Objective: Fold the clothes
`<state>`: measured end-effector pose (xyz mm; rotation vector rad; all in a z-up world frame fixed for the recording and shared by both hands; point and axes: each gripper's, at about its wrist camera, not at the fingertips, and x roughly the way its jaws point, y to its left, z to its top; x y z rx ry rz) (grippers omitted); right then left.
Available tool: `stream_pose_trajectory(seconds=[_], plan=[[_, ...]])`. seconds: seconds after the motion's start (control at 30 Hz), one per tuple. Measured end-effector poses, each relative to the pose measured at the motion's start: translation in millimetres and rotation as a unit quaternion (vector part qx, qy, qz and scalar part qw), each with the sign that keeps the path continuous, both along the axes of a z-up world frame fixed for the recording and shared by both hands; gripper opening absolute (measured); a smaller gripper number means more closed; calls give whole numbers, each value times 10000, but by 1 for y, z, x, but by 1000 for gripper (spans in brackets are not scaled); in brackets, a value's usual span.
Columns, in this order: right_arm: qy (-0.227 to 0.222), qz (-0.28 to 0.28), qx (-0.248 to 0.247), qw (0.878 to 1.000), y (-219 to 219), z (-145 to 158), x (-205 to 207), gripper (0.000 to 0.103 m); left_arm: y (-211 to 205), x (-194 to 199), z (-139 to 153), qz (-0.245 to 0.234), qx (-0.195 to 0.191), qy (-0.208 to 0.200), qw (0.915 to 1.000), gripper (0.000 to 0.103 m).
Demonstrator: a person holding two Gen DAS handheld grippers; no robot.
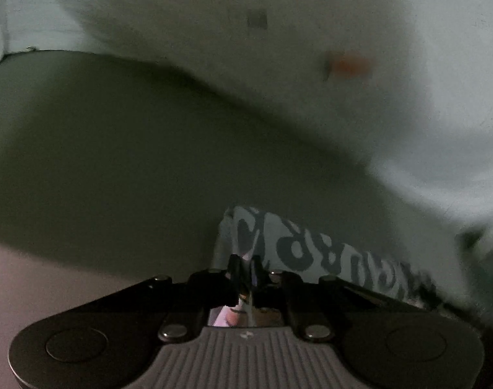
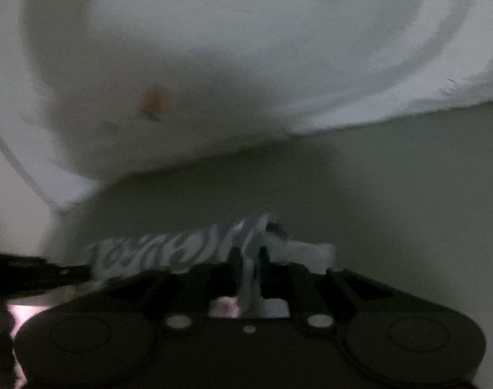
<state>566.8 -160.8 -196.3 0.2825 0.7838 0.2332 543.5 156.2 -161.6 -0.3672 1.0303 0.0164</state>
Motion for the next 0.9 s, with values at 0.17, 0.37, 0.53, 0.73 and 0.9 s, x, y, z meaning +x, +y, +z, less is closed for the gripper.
stream_pose_trajectory(seconds=[0.17,0.37,0.53,0.73,0.9], plan=[[354,-614,-282,9971,-18,-11,9,61,25,1,-16,96,-525,178,9984,35],[521,-497,40,9974,-29,-20,1,70,39,-3,-24,-328,-879,77,9956,72],[526,-291,-165,9981,-15,-36,12,81,32,13,-33,-491,-675,292,9961,72],[517,-46,-323,9981,0,-47,25,85,23,27,-40,-712,-690,133,9950,89],[418,113,-346,9985,3,-49,30,84,3,33,-44,-697,-438,-192,9964,99]])
